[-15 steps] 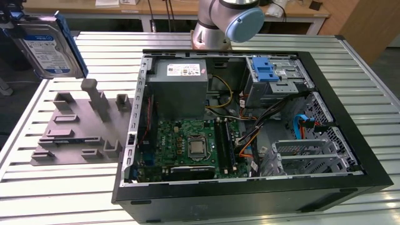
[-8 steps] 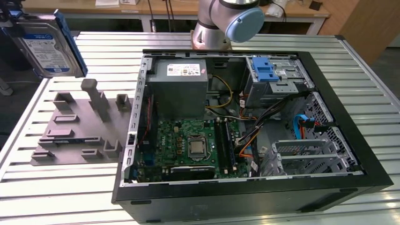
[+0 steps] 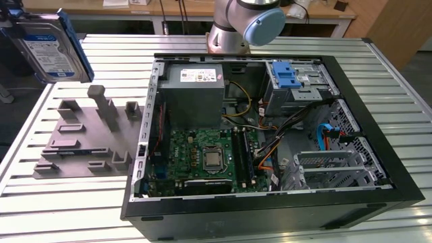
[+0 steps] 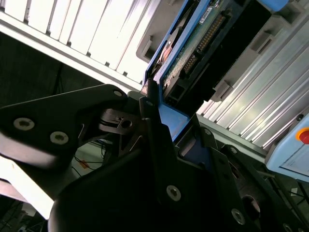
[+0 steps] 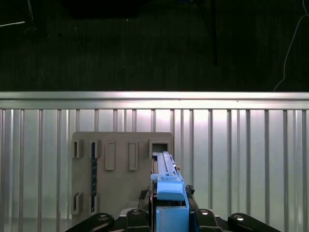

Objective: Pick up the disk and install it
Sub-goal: 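Pick up the disk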

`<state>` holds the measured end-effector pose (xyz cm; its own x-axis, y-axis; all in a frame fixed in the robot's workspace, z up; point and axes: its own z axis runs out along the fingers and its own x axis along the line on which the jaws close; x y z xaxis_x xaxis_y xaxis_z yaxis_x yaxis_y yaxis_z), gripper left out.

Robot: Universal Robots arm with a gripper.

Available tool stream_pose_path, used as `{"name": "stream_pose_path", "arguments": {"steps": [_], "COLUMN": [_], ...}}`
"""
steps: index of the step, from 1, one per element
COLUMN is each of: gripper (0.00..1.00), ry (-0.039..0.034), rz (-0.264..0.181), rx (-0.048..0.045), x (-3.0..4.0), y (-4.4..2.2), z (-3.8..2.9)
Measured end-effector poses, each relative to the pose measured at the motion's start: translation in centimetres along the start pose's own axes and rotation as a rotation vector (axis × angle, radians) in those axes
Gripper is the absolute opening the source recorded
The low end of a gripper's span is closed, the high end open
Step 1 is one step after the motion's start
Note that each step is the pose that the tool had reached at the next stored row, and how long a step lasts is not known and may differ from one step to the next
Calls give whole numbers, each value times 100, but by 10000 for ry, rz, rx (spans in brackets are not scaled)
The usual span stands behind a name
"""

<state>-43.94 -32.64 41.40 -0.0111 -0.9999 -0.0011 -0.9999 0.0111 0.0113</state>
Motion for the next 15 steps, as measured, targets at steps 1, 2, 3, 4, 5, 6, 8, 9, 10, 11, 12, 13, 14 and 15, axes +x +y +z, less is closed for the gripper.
{"name": "stream_pose_path", "arguments": {"steps": [1,2,3,4,5,6,8,9,10,11,12,13,14,15], "gripper": [36,36,36,36,36,36,36,36,36,36,36,36,36,36], "ry": [0,0,0,0,0,0,0,0,0,-1,-1,0,0,0], "rz": [0,0,0,0,0,0,0,0,0,0,0,0,0,0], "rx": [0,0,0,0,1,1,0,0,1,1,1,0,0,0], "x": [0,0,0,0,0,0,0,0,0,0,0,0,0,0], "y": [0,0,0,0,0,0,0,0,1,1,1,1,1,1], "z": [-5,-10,-16,-22,-28,-33,-47,-55,-63,-70,-77,-83,-89,-94]}}
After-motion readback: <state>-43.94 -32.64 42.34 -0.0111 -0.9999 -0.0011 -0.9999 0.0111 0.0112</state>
